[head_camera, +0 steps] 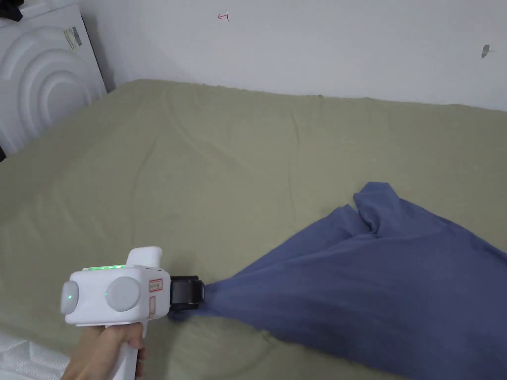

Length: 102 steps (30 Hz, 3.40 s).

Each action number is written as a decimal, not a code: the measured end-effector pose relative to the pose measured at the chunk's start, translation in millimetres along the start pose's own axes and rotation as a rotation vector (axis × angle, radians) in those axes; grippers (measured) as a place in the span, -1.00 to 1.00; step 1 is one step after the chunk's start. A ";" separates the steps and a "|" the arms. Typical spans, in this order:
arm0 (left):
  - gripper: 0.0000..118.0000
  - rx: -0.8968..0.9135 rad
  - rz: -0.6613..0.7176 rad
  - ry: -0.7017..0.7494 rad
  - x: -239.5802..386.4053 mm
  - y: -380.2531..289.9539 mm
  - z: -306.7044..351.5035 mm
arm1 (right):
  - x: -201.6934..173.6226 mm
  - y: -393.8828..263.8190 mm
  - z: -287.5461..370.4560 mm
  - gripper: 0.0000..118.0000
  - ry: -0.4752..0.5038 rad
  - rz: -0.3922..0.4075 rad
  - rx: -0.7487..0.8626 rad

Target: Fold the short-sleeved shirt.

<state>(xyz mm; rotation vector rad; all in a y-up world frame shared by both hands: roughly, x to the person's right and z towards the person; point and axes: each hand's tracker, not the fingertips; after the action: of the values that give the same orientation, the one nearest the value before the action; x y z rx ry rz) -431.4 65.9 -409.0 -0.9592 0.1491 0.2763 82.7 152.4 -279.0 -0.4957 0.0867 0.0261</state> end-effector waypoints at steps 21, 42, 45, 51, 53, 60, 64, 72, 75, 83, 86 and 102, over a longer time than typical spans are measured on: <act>-1.00 0.003 -0.088 0.041 22.3 -6.2 2.4 | 29.7 12.6 -48.8 -0.98 -0.012 -0.042 -0.105; -1.00 0.006 -0.073 -0.007 22.4 -13.3 3.9 | 69.0 146.0 -455.0 1.00 0.112 0.175 -0.521; -1.00 0.000 -0.088 -0.007 17.7 -11.0 -0.7 | 62.9 139.5 -480.6 1.00 0.112 0.227 -0.588; -1.00 -0.011 -0.112 -0.002 31.1 -10.0 1.0 | 55.3 137.5 -497.5 0.85 0.076 0.259 -0.670; -1.00 -0.016 -0.122 -0.001 27.6 -9.6 -1.0 | 54.9 142.5 -494.8 0.45 0.105 0.259 -0.670; -1.00 -0.036 -0.130 0.010 30.5 -5.1 3.3 | 33.5 182.2 -430.5 -0.97 0.133 0.342 -0.590; -1.00 0.013 -0.111 0.020 37.0 9.0 23.1 | 44.3 207.8 -361.8 -0.97 0.141 0.338 -0.499; -1.00 0.200 -0.110 -0.015 72.5 83.7 91.7 | 89.1 271.7 -212.9 -0.97 0.111 0.284 -0.280; -1.00 0.279 -0.143 -0.004 102.2 113.8 126.5 | 114.1 296.7 -161.1 -0.97 0.070 0.245 -0.177; -1.00 0.449 -0.139 -0.005 153.5 197.5 214.5 | 161.5 359.1 -21.4 -0.97 -0.030 0.150 0.061; -1.00 0.476 -0.131 0.006 168.6 225.0 246.8 | 173.5 375.8 7.7 -0.97 -0.050 0.109 0.128; -1.00 0.637 -0.148 0.130 197.4 264.8 351.8 | 158.4 433.8 39.4 -0.97 -0.071 0.065 0.290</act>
<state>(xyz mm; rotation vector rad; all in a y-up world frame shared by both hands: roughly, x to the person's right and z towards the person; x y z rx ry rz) -320.5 532.0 -466.0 -0.3516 0.2646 0.0199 223.5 553.2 -464.2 -0.2016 0.0359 0.0938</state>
